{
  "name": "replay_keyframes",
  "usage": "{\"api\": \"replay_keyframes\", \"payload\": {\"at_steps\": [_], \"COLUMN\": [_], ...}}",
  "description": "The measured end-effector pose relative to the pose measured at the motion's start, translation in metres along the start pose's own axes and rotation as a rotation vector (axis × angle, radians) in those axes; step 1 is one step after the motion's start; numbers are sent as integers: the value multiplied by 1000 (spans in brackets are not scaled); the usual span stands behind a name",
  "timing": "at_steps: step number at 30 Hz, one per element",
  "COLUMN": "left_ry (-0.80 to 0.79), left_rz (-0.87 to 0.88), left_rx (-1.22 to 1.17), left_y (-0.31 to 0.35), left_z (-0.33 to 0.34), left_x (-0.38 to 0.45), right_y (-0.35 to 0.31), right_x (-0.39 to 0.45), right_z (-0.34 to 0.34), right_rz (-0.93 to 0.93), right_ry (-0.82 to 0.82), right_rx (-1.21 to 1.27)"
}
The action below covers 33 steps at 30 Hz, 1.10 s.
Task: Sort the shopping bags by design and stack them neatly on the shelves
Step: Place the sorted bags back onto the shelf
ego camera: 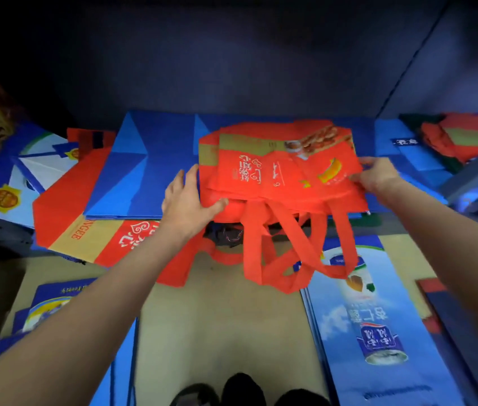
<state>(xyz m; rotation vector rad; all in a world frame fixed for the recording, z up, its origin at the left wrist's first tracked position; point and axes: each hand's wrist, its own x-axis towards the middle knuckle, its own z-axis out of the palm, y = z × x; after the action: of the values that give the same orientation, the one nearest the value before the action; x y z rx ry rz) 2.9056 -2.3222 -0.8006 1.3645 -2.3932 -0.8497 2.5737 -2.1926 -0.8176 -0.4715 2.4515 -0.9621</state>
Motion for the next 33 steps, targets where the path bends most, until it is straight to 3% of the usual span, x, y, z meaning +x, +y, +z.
{"api": "replay_keyframes", "payload": {"at_steps": [2,4,9,12,17,21,26,29,33], "left_ry": [-154,-247,-284,-294,-217,-359,-506,-425,-55], "left_rz": [-97,-85,-68,-70,-26,-23,-75,-197,-459], "left_rx": [-51,-31,244,297,241,235,-24,-200,-644], "left_y": [-4,-6,7,1,-10,-21,-33,-33,-33], "left_z": [6,10,16,16,-2,-11,-19,-24,-26], "left_x": [7,11,5,7,21,18,-14,-36,-47], "right_y": [14,11,-8,-11,-11,-19,-21,-15,2], "right_x": [3,-9,-22,-27,-37,-41,-56,-80,-123], "right_z": [10,17,22,30,48,54,49,44,39], "right_rz": [16,15,-34,-83,21,7,51,-17,-94], "right_ry": [-21,-60,-125,-141,-198,-210,-260,-303,-285], "right_rx": [-48,-49,73,4,-45,-141,-129,85,160]}}
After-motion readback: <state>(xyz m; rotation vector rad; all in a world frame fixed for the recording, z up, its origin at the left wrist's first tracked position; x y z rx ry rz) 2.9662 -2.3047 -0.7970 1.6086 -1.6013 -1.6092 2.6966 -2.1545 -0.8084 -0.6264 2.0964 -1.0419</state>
